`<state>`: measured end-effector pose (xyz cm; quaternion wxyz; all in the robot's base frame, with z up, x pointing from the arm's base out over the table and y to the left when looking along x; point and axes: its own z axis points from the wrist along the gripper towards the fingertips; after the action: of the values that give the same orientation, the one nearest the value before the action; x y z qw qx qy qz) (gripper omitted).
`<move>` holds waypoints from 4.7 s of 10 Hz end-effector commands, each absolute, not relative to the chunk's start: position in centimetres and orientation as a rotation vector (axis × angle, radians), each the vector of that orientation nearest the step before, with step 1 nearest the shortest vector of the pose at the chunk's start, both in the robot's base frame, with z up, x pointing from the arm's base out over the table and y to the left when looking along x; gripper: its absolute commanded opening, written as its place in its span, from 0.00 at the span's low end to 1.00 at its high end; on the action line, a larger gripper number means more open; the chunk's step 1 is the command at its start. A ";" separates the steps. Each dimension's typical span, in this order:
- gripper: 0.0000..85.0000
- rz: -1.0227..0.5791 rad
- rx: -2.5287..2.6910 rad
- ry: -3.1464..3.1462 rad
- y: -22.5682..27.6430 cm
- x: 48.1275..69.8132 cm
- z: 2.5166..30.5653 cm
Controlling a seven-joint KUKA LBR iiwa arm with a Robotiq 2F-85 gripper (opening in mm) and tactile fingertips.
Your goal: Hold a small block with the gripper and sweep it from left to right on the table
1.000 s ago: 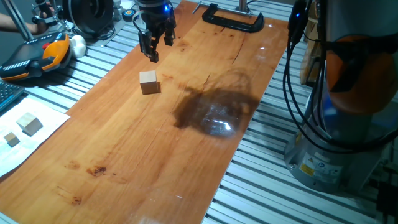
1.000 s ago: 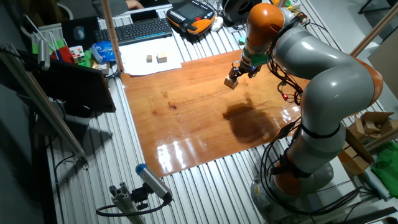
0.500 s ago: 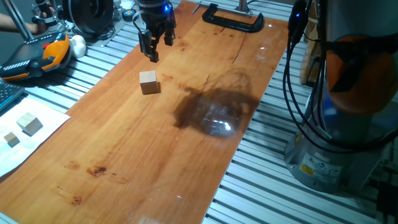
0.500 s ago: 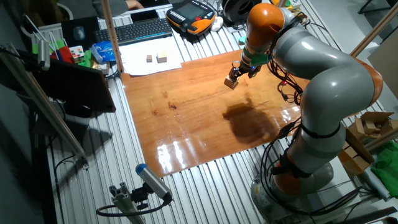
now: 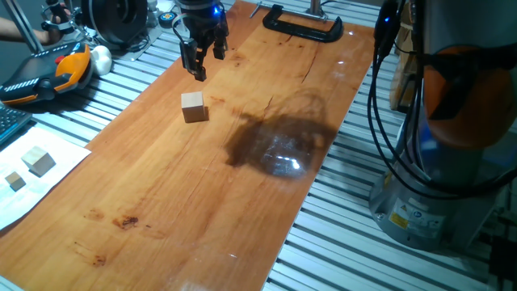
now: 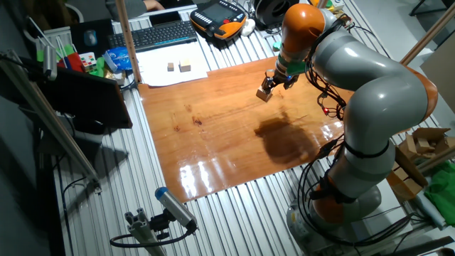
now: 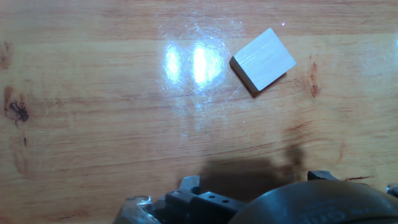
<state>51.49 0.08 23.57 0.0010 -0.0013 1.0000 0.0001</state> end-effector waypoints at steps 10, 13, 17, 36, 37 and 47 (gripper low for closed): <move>0.01 -0.166 -0.469 3.334 0.1 51.5 23.6; 0.01 -0.166 -0.469 3.334 0.1 51.5 23.6; 0.01 -0.163 -0.489 3.333 0.1 51.5 23.6; 0.19 -0.025 -0.518 3.178 -0.2 53.2 23.0; 0.29 -0.050 -0.530 3.164 -0.3 54.5 22.3; 0.74 -0.074 -0.617 3.114 -2.0 62.2 14.2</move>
<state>62.19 -1.98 14.15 -0.0171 -0.1944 0.9805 -0.0234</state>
